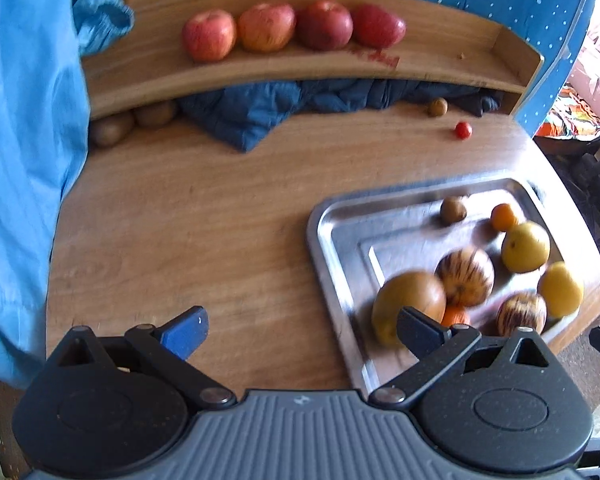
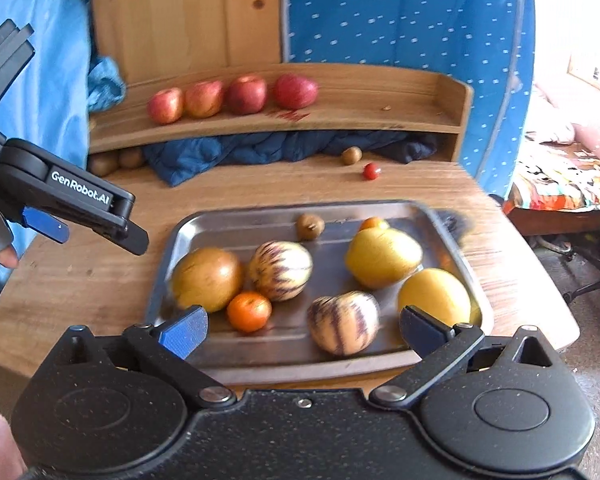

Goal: Organize fruits
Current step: 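Reach the left tool to the small round fruit while the right tool reaches the cherry tomato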

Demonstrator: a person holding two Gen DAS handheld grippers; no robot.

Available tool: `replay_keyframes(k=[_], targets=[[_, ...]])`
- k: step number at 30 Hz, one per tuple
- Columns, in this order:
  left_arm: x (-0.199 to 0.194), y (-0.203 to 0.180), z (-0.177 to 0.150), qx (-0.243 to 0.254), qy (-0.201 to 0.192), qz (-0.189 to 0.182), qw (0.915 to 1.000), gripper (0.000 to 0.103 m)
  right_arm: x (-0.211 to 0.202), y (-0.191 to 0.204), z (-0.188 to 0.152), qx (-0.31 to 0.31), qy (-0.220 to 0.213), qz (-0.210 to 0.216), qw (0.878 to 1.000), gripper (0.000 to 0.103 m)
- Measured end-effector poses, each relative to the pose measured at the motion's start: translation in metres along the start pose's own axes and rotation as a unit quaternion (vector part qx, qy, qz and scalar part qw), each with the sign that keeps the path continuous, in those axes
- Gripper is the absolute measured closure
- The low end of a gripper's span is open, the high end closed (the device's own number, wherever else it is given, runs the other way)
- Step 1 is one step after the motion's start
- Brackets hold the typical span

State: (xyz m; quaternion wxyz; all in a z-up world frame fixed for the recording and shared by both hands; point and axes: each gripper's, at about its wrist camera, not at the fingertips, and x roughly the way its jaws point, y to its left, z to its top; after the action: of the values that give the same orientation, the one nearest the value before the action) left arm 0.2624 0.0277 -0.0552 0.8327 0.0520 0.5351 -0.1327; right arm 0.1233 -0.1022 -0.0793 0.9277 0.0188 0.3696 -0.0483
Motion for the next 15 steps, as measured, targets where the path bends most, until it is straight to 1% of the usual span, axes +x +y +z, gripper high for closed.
replay_keyframes(k=[4, 6, 10, 13, 15], targets=[[0.013, -0.014, 0.023, 0.014, -0.008, -0.002, 0.9999, 0.001, 0.011, -0.017, 0.005, 0.001, -0.001, -0.010, 1.000, 0.001], [0.023, -0.022, 0.034, 0.018, -0.005, -0.002, 0.9998, 0.001, 0.017, -0.026, 0.007, 0.004, 0.002, -0.017, 1.000, 0.001], [0.048, -0.043, 0.056, 0.024, -0.003, -0.010, 0.9997, 0.001, 0.029, -0.053, 0.013, 0.030, 0.001, -0.027, 0.999, 0.001], [0.069, -0.057, 0.069, 0.027, 0.012, -0.005, 0.9995, 0.001, 0.041, -0.068, 0.019, 0.048, 0.004, -0.032, 0.998, 0.001], [0.082, -0.067, 0.080, 0.032, 0.015, -0.009, 0.9993, 0.001, 0.047, -0.074, 0.021, 0.057, 0.005, -0.032, 0.998, 0.001]])
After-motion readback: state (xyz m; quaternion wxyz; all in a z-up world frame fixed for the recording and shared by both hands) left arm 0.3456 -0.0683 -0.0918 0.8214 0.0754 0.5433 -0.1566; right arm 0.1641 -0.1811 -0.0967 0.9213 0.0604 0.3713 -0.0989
